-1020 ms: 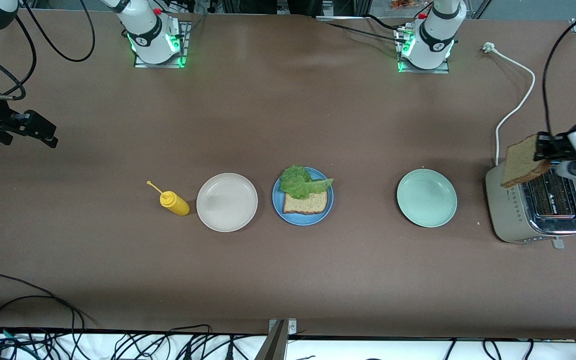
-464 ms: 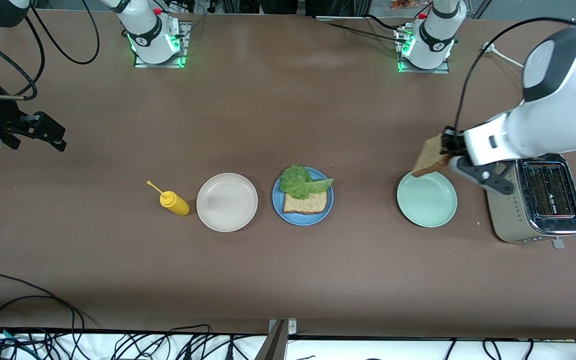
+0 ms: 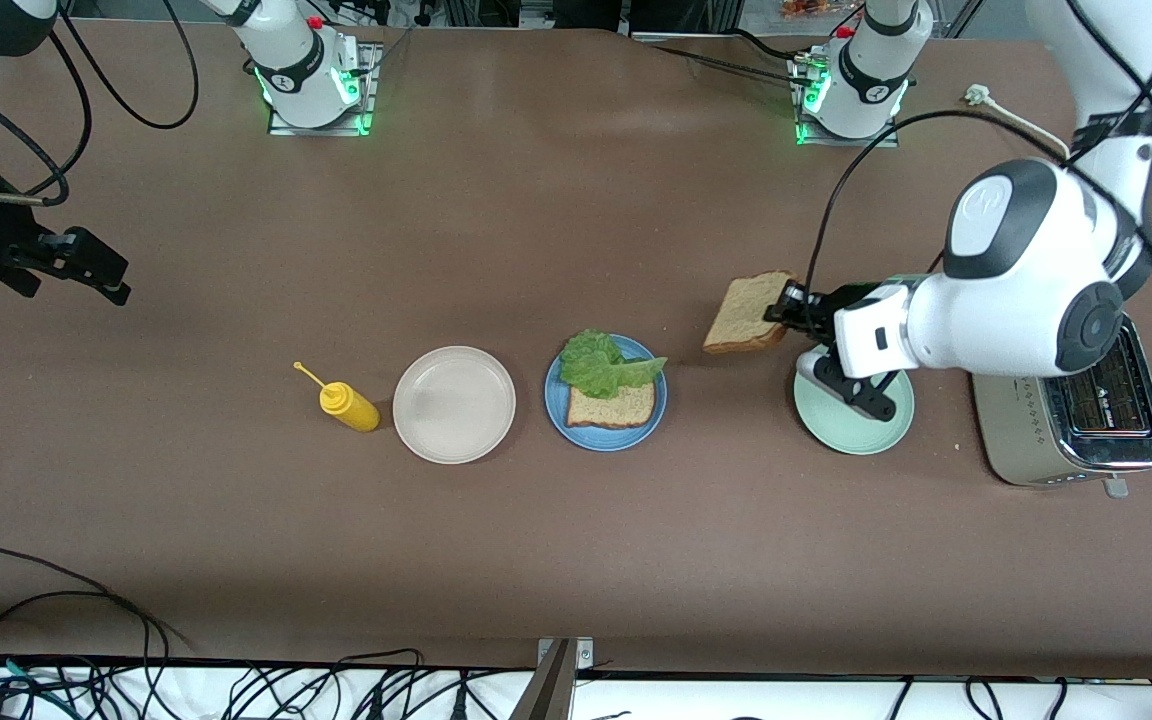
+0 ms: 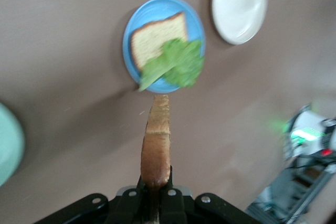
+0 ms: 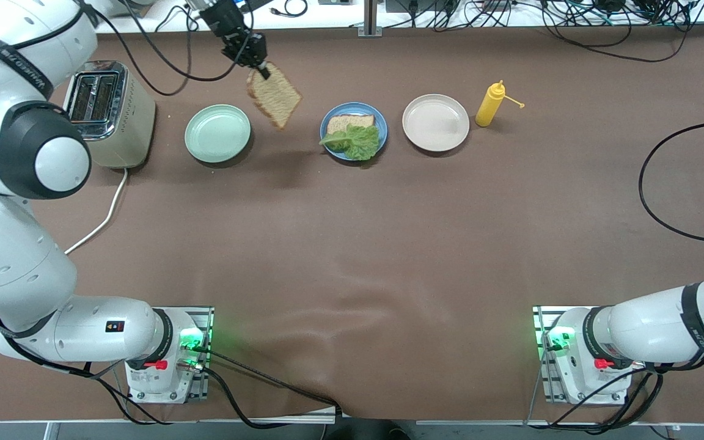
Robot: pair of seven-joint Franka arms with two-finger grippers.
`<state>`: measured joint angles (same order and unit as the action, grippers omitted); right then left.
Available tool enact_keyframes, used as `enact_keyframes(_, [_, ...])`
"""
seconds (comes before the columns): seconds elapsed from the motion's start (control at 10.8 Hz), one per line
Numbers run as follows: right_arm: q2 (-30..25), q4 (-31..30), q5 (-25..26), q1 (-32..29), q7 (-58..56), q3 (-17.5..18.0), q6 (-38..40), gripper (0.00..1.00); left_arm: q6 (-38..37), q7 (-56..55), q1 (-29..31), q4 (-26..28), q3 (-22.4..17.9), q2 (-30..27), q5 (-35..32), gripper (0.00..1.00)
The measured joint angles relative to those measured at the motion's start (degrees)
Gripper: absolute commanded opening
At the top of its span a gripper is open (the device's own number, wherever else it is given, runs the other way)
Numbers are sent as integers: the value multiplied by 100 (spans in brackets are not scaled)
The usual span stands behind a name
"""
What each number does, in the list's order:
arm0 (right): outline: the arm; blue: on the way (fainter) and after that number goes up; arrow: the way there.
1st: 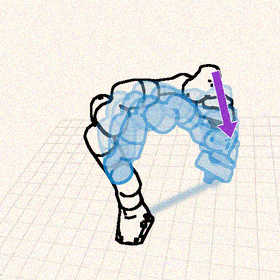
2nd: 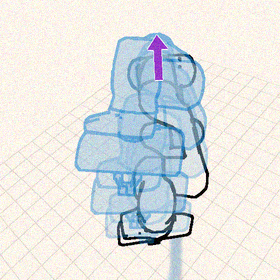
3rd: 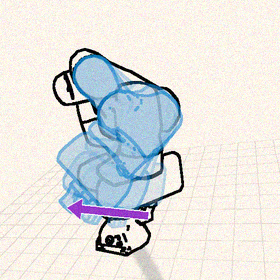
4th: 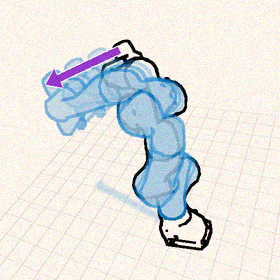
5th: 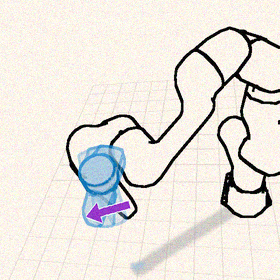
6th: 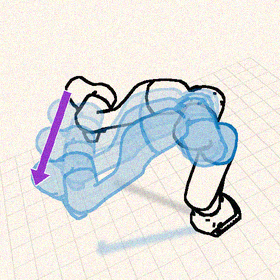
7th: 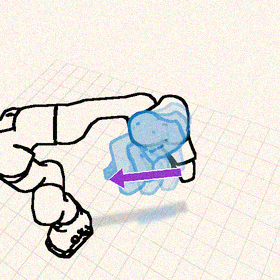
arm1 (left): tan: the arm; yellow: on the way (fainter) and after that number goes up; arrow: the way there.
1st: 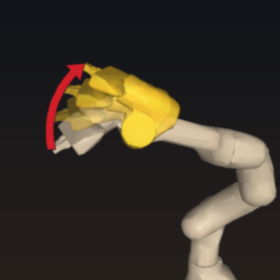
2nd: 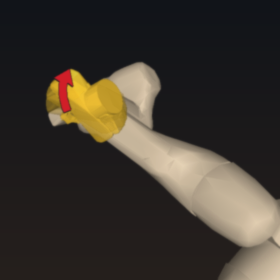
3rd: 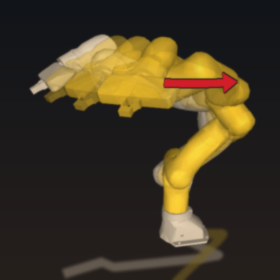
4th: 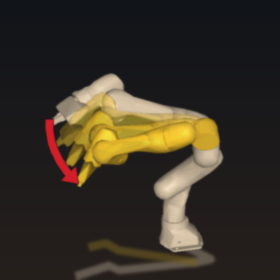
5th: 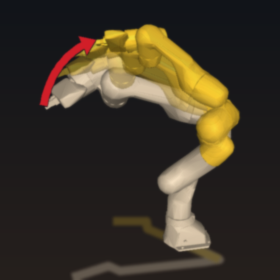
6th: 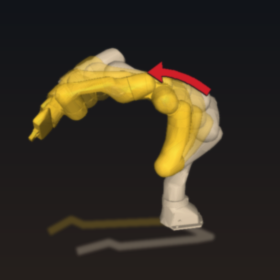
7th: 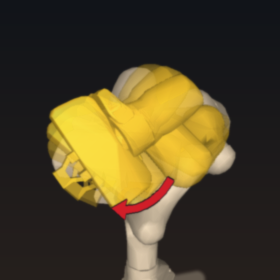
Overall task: Make sandwich in blue plate with both arms
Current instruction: 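Carry the bread slice with the left gripper over the lettuce, then lower the bread onto the lettuce and open the left gripper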
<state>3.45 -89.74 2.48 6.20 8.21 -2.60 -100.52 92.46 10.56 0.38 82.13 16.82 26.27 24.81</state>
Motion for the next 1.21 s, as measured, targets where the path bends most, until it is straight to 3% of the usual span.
enact_keyframes(0.56, [17, 4, -250, -30, 31, -49, 4, 100, 1658, 564, -604, -5, 10, 1243, 2148, 0])
enact_keyframes(1.02, [58, 4, -271, -77, 30, -53, 6, 100, 1771, 2233, -539, 6, -49, 2049, 3423, 0])
enact_keyframes(1.21, [63, 4, -272, -77, 29, -53, 6, 100, 1771, 2577, -527, 5, -50, 2290, 3548, 0])
